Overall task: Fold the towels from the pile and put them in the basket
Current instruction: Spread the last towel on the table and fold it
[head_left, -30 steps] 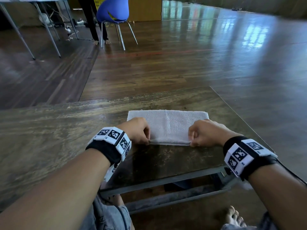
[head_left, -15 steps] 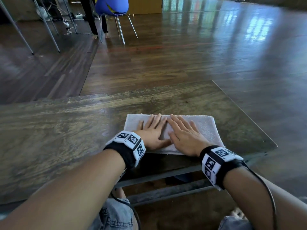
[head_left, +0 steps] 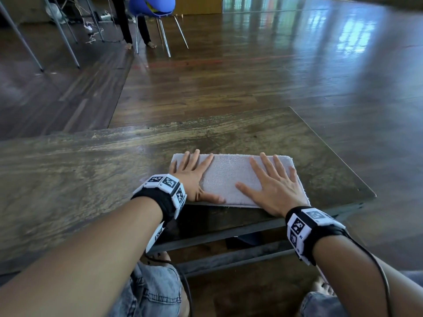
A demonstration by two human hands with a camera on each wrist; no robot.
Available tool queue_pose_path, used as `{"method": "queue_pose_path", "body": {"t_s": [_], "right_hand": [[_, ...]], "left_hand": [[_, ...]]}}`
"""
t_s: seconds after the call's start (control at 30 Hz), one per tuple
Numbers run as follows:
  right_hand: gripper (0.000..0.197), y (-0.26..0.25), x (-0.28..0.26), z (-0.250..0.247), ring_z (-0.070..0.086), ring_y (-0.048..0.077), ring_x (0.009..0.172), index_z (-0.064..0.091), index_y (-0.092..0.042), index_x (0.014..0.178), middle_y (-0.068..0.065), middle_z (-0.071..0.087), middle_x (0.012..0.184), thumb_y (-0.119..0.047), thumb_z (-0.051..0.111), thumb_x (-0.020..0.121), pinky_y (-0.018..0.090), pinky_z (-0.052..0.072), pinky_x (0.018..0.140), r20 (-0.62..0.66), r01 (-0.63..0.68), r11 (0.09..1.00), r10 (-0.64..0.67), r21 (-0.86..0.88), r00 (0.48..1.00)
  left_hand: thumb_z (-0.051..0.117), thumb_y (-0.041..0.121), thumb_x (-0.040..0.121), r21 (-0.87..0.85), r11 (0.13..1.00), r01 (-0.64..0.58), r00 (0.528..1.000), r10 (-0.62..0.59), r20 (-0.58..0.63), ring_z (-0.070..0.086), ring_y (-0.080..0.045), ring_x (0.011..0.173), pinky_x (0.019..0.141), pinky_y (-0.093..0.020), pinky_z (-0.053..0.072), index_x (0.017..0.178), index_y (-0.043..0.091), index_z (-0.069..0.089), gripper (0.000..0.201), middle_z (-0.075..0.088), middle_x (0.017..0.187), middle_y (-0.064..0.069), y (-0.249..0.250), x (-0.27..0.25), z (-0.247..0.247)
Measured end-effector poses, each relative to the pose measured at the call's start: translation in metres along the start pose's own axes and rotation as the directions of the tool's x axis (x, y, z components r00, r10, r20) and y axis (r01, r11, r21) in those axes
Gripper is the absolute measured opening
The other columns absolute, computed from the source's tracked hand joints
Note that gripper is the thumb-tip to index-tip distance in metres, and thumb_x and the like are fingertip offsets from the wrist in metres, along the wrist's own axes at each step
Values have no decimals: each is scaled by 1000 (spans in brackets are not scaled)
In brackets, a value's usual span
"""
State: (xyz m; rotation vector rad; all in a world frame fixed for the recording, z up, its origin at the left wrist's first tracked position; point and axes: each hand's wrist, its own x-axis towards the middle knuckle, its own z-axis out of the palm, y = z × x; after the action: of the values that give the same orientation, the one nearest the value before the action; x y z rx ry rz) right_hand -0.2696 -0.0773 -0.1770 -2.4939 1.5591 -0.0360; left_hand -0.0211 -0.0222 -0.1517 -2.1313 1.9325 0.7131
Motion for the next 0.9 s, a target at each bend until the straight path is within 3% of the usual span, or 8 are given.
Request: {"method": "queue_pose_path", "body": {"t_s": [0.33, 0.57, 0.63, 0.7, 0.77, 0.8, 0.83, 0.9], "right_hand": [[116, 21, -13, -3, -12, 17, 156, -4, -21, 162, -2, -8, 170, -96, 9, 74, 50, -8, 124, -63, -118, 993, 118, 7, 991], [110, 28, -19, -9, -10, 17, 156, -7, -19, 161, -5, -11, 169, -91, 10, 79, 50, -11, 123, 3, -165, 986, 165, 36, 986], [101, 19, -17, -15, -3, 24, 155, 5, -16, 161, 2, 0, 170, -84, 16, 87, 52, -10, 121, -11, -183, 983, 183, -11, 983], [77, 2, -18, -21, 24, 32, 144, 34, -12, 148, 15, 33, 153, -67, 29, 95, 53, 8, 122, -151, -97, 988, 78, -123, 985], [49, -19, -22, -24, 45, 28, 116, 50, -15, 128, 11, 57, 123, -50, 42, 95, 42, 39, 101, -273, 90, 984, -130, -153, 953], [42, -30, -26, -24, 52, 25, 103, 52, -18, 124, 7, 62, 108, -47, 44, 95, 38, 43, 84, -276, 180, 975, -209, -127, 938], [39, -40, -30, -23, 57, 25, 90, 50, -21, 124, 3, 65, 95, -47, 43, 96, 36, 39, 70, -239, 239, 967, -255, -92, 937], [43, -51, -34, -20, 64, 28, 76, 43, -26, 129, -1, 60, 76, -54, 37, 97, 35, 32, 61, -128, 262, 963, -269, -67, 955]], "left_hand": [[46, 105, 31, -41, 996, 79, 997, -79, -1, -36, -23, 144, 119, -51, -14, 145, 39, -36, 155, -41, 155, 5, -21, -9, 0], [40, 107, 31, -24, 995, 96, 995, -96, 6, -31, -29, 147, 120, -54, -10, 146, 38, -33, 153, -38, 157, 5, -21, -6, 0], [31, 105, 40, -32, 995, 94, 995, -95, -34, -21, -31, 150, 121, -57, -5, 152, 36, -22, 142, -26, 163, 3, -17, -5, -4], [27, 99, 56, -61, 995, 80, 986, -88, -141, -2, -30, 151, 121, -56, 6, 157, 31, 1, 125, -1, 165, -3, -14, -4, -9], [29, 88, 75, -48, 995, 86, 963, -95, -252, 17, -30, 145, 116, -54, 18, 152, 24, 25, 100, 24, 156, -8, -11, -4, -15], [32, 81, 84, -31, 994, 105, 951, -110, -289, 22, -30, 141, 114, -53, 22, 148, 21, 33, 87, 31, 151, -10, -9, -5, -17], [36, 73, 90, -20, 991, 132, 941, -131, -311, 23, -30, 140, 113, -52, 24, 144, 19, 38, 76, 34, 148, -10, -8, -6, -18], [41, 63, 94, -22, 983, 182, 929, -179, -324, 25, -31, 139, 112, -50, 26, 138, 17, 43, 63, 37, 145, -13, -6, -6, -19]]}}
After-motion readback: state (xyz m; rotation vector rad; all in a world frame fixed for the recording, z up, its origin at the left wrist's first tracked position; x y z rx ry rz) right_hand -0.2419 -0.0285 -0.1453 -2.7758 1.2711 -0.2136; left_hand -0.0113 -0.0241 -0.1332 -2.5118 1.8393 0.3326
